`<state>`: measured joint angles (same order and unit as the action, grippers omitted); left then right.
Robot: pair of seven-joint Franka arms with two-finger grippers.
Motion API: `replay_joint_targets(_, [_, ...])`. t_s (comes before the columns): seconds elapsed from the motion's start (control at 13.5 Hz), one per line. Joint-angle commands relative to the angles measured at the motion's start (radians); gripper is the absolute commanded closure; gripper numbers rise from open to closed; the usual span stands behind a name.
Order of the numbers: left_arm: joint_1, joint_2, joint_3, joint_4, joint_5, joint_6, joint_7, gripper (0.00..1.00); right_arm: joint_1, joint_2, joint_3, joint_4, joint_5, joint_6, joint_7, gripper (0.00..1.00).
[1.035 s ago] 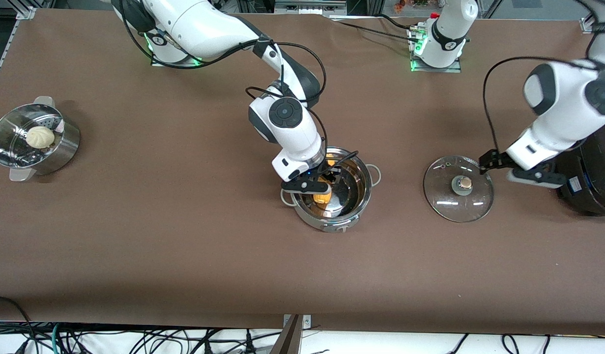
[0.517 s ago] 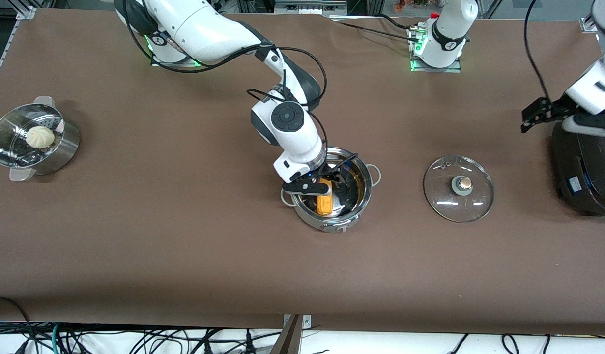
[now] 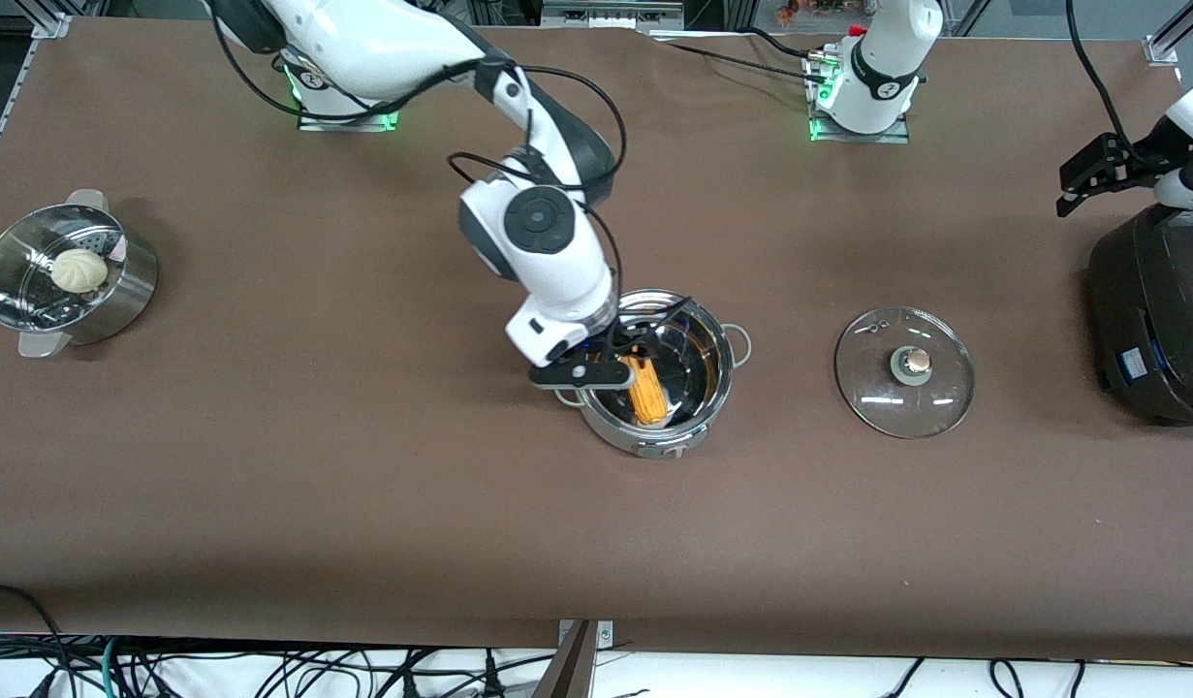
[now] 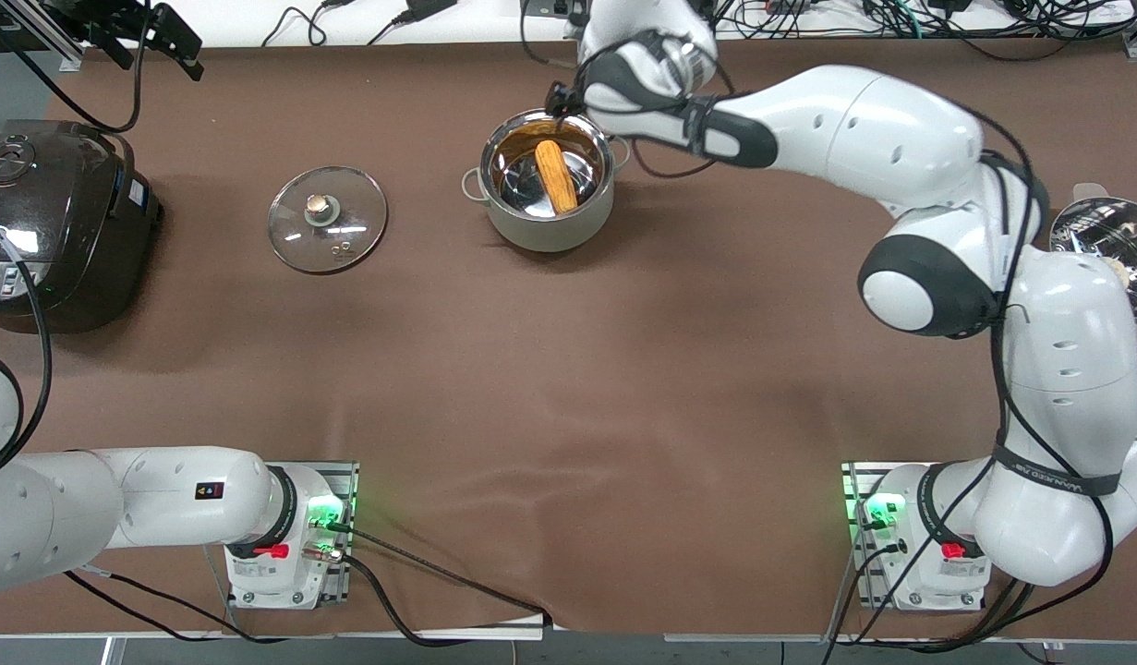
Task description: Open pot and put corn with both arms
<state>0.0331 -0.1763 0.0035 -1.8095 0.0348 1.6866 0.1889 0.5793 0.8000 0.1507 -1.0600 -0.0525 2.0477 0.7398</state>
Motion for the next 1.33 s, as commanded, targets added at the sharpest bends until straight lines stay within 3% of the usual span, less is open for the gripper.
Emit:
replay_joint_targets(0.0, [-0.01,0.015,-0.005,0.052,0.014,-0.025,-0.034,0.0,-0.093,-0.082,0.009,-0.021,0.005,-0.093,-0.081,0.0])
replay_joint_targets(0.3, [-0.01,0.044,-0.013,0.064,0.011,-0.025,-0.032,0.0,-0.217,-0.154,0.009,-0.021,0.042,-0.207,-0.169,0.0])
replay_joint_targets(0.59, [-0.005,0.133,-0.022,0.209,0.01,-0.064,-0.032,0.0,-0.344,-0.238,-0.006,-0.035,0.1,-0.306,-0.201,0.0])
replay_joint_targets(0.89, [-0.007,0.147,-0.037,0.226,0.011,-0.062,-0.034,0.0,-0.482,-0.425,-0.011,-0.259,0.089,-0.337,-0.216,0.0])
replay_joint_targets(1.26, [-0.005,0.149,-0.036,0.226,0.01,-0.062,-0.032,0.0,-0.617,-0.582,-0.037,-0.429,0.091,-0.382,-0.463,0.0])
